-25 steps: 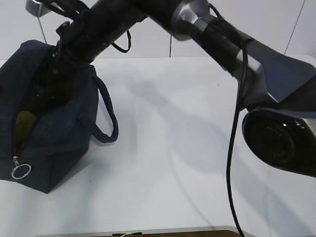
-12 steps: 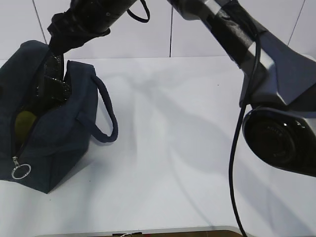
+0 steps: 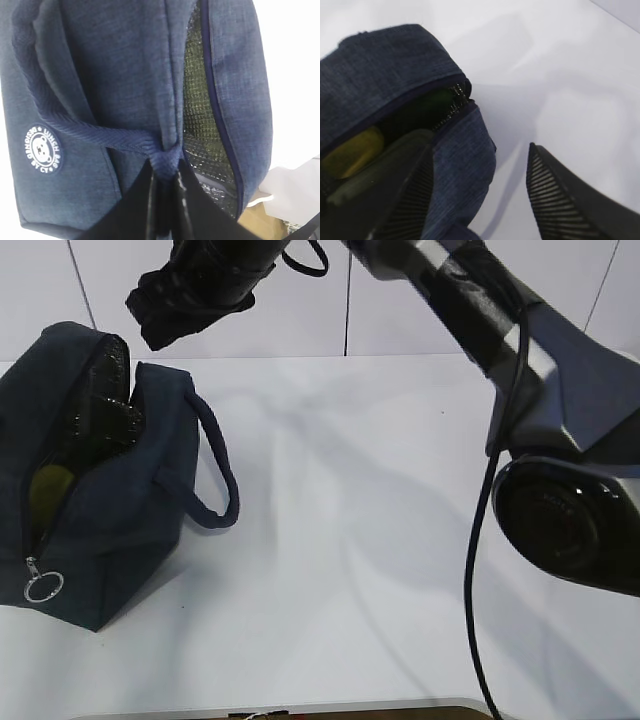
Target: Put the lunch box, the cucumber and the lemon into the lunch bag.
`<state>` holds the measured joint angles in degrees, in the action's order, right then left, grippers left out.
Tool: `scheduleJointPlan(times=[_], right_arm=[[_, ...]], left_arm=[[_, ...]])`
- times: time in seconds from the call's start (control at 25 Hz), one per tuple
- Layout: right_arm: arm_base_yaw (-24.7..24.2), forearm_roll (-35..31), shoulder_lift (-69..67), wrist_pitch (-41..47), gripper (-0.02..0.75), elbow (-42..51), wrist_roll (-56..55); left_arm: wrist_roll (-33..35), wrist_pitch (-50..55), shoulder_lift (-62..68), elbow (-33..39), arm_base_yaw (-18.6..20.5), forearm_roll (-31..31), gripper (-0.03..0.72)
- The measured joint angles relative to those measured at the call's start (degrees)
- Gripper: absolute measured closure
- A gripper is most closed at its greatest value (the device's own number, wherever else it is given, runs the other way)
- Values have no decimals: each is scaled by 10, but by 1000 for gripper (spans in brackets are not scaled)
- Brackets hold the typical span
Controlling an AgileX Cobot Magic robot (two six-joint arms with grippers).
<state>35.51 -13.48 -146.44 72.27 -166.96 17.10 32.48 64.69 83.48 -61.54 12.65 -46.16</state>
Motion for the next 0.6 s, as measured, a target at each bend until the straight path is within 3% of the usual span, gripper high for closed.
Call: scheduleJointPlan(times=[0.24,0.6], right_arm=[[-2,-1,24,0,266,21,-46],[-3,-29,177,1,266,277,-50]], left_arm=[[3,0,0,0,0,3,688],[4,0,0,0,0,5,688]])
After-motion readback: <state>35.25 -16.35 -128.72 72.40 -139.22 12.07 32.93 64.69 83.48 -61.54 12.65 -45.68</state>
